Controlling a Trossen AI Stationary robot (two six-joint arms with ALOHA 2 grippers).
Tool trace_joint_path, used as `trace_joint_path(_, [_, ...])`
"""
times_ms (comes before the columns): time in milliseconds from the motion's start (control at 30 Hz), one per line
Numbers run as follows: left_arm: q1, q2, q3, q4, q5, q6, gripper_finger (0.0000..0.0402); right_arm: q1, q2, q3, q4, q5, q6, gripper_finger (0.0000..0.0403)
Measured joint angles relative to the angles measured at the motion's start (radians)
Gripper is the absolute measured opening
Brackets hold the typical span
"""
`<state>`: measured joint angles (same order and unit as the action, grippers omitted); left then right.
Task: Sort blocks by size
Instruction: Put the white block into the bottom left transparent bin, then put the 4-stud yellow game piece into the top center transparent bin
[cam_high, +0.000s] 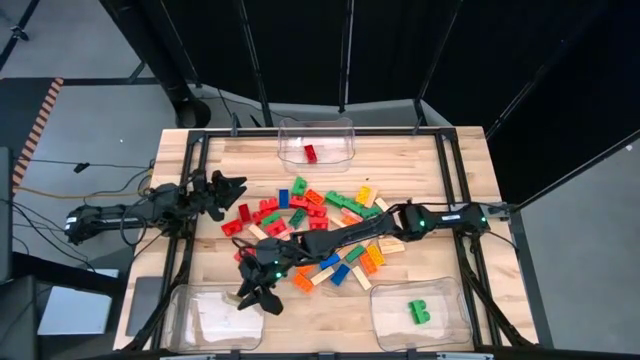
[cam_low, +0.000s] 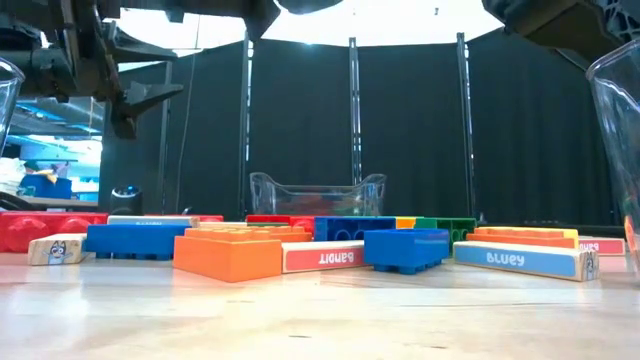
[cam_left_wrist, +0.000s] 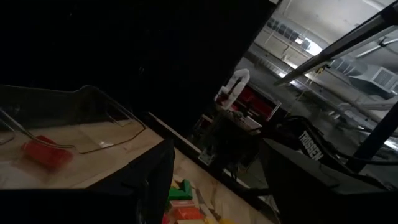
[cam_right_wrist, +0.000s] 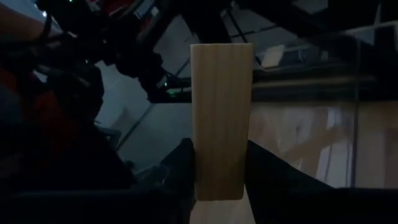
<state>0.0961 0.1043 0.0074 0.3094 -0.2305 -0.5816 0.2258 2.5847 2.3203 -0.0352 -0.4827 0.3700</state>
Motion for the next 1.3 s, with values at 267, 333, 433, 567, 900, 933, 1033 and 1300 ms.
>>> trace_joint_path(267, [0.0, 0.0, 0.0, 0.002, 0.0, 0.0, 0.0245, 0.002, -0.006, 0.0, -0.03, 0.044, 0.032, 0.0291])
trace_joint_path(333, [0.0, 0.0, 0.0, 0.004, 0.0, 0.0, 0.0245, 0.001, -0.006, 0.0, -0.052, 0.045, 0.064, 0.0318])
trace_joint_path(433, [0.0, 0.0, 0.0, 0.007, 0.0, 0.0, 0.0245, -0.007, -0.016, 0.012, -0.122, 0.002, 0.099, 0.0326])
trace_joint_path(567, [0.0, 0.0, 0.0, 0.02, 0.0, 0.0, 0.0245, -0.06, -0.079, 0.034, -0.259, -0.16, 0.142, 0.0302])
trace_joint_path(900, [0.0, 0.0, 0.0, 0.046, 0.02, -0.008, 0.0245, -0.128, -0.383, 0.032, -1.316, 0.229, -0.261, 0.0247])
trace_joint_path(933, [0.0, 0.0, 0.0, 0.046, 0.026, -0.01, 0.0245, -0.128, -0.393, 0.03, -1.402, 0.292, -0.292, 0.0245])
trace_joint_path(1033, [0.0, 0.0, 0.0, 0.045, 0.048, -0.014, 0.0245, -0.131, -0.453, -0.025, -1.523, 0.385, -0.351, 0.0243])
trace_joint_path(1300, [0.0, 0.0, 0.0, 0.028, 0.052, -0.032, 0.0245, -0.139, -0.666, -0.552, -1.199, 0.377, -0.394, 0.0243])
